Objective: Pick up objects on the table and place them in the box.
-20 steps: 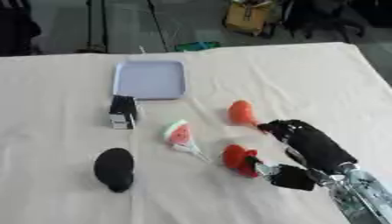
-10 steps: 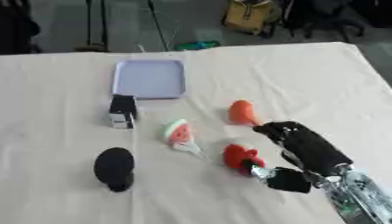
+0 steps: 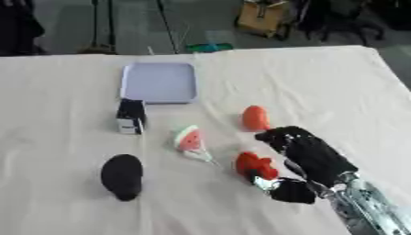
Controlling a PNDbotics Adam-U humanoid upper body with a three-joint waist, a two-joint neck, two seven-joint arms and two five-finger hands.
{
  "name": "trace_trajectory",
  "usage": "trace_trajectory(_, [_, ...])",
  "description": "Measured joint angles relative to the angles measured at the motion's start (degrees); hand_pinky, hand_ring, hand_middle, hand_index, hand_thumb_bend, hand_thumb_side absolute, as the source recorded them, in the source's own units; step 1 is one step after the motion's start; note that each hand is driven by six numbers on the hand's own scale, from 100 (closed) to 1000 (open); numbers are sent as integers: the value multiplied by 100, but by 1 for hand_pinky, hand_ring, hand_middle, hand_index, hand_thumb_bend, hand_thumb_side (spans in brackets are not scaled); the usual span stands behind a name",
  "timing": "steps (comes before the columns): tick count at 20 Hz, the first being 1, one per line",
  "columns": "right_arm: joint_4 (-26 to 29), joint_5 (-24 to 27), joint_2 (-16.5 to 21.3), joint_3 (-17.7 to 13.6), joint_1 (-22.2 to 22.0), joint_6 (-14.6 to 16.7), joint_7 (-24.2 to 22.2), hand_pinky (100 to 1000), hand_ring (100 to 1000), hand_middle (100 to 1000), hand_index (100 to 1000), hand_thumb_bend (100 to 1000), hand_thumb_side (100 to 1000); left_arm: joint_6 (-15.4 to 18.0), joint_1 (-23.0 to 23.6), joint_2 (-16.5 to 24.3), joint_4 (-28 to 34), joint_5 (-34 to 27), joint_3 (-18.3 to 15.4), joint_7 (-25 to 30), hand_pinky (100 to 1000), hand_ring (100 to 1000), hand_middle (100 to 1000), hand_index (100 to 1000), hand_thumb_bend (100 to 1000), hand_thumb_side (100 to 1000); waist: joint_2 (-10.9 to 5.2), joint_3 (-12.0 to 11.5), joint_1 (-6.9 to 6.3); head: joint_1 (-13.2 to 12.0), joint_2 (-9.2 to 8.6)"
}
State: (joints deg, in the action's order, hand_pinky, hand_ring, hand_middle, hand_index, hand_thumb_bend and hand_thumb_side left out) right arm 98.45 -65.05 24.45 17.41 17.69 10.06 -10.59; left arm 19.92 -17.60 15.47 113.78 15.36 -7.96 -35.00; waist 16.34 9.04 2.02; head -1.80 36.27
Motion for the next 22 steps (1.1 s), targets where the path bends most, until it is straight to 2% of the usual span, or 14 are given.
trace_trajectory(11, [-323, -194, -163, -9, 105, 101, -49, 909, 883, 830, 933, 401, 987, -1, 0, -52, 0, -32, 6, 45, 678, 651, 732, 695, 100, 940, 21, -33, -22, 70, -18])
trace_trajectory(22, [-676, -368, -219, -117, 225, 14, 68, 909, 888, 831, 932, 388, 994, -21, 3, -100, 0, -41, 36, 72, 680, 655, 734, 695, 100, 941, 22, -65, -56, 94, -103])
